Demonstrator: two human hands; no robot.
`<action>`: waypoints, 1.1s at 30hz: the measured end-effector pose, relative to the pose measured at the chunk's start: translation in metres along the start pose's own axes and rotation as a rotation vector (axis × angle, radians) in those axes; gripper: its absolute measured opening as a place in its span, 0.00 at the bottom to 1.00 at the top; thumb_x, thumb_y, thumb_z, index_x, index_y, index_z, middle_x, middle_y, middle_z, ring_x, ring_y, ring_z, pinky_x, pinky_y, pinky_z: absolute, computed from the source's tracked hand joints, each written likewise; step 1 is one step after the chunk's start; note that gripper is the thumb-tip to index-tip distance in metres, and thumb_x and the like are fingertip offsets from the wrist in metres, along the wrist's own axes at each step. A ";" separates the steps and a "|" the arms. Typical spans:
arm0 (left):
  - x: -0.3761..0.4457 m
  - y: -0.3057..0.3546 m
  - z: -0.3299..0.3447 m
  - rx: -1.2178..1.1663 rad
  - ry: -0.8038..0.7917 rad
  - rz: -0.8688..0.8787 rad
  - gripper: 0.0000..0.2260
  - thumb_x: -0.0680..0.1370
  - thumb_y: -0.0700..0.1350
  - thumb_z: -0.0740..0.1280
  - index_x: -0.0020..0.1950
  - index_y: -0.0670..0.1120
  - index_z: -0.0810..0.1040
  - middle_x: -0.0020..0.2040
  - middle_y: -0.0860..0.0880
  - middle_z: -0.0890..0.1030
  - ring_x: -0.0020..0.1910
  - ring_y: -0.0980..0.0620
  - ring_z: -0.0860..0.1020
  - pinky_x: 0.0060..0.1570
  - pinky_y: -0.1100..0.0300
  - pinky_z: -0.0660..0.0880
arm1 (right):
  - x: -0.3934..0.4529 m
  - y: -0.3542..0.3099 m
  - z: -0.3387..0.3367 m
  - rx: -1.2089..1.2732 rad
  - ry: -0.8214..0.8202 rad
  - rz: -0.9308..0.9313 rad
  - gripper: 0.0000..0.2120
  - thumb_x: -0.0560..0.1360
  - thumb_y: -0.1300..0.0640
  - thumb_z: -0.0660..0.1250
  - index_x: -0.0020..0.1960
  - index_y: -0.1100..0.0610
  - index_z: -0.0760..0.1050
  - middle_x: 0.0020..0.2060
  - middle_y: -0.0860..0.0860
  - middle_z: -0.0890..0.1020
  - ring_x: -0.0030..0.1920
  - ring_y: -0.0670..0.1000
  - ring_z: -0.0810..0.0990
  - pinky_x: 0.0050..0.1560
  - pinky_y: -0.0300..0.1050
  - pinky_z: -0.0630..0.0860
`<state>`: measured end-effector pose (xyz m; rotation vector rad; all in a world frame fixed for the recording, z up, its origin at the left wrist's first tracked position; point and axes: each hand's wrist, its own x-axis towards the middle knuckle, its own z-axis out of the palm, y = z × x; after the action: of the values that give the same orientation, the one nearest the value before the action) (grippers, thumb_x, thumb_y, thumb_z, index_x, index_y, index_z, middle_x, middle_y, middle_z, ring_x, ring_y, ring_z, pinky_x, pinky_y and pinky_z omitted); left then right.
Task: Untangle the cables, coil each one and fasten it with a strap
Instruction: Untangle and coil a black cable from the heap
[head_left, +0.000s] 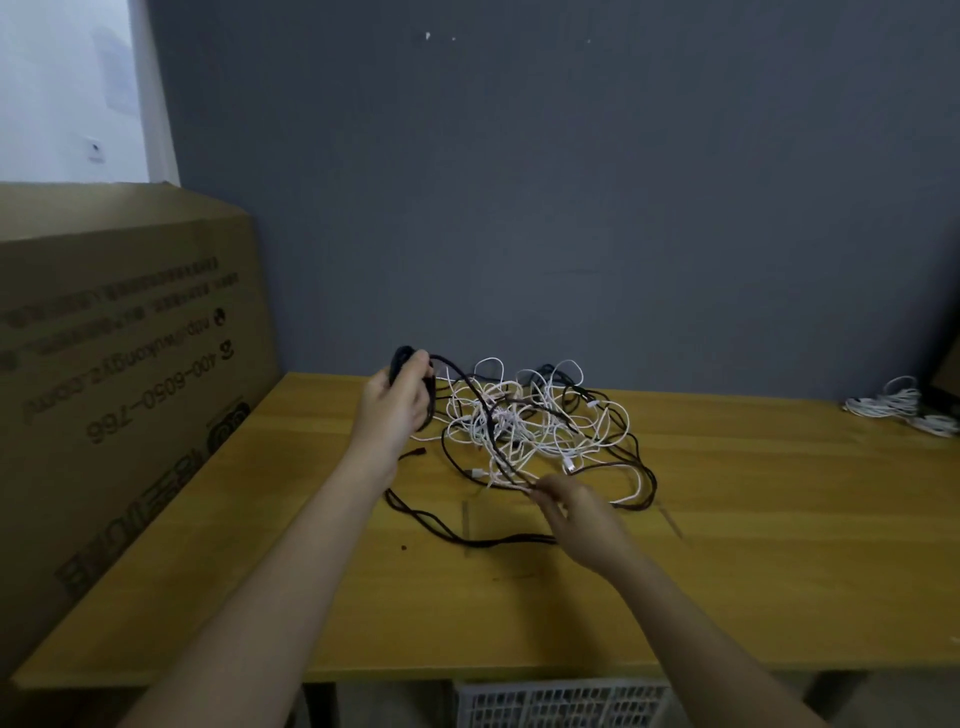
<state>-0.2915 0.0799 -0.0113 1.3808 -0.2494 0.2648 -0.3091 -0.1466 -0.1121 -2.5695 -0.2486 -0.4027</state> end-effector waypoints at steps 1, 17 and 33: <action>0.002 0.000 -0.001 -0.007 0.030 -0.007 0.11 0.82 0.47 0.59 0.42 0.44 0.72 0.21 0.55 0.62 0.19 0.59 0.59 0.20 0.69 0.57 | 0.001 0.003 -0.006 -0.010 0.035 0.037 0.10 0.81 0.51 0.59 0.55 0.53 0.76 0.47 0.48 0.80 0.46 0.49 0.78 0.39 0.43 0.71; 0.014 -0.016 0.018 0.132 0.034 -0.098 0.12 0.82 0.52 0.59 0.46 0.44 0.69 0.26 0.53 0.63 0.24 0.56 0.61 0.24 0.66 0.59 | 0.031 -0.032 -0.090 0.560 0.703 -0.116 0.07 0.81 0.59 0.60 0.50 0.52 0.76 0.39 0.48 0.79 0.35 0.49 0.78 0.38 0.47 0.78; 0.017 -0.035 0.050 0.257 -0.088 -0.191 0.16 0.80 0.53 0.61 0.36 0.47 0.65 0.25 0.53 0.63 0.24 0.53 0.62 0.29 0.58 0.58 | 0.018 0.025 -0.089 0.324 0.525 0.320 0.20 0.78 0.63 0.56 0.68 0.51 0.68 0.35 0.52 0.78 0.31 0.53 0.74 0.32 0.49 0.71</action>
<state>-0.2651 0.0258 -0.0298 1.6614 -0.1578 0.0784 -0.3068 -0.2120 -0.0450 -2.0514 0.2632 -0.8149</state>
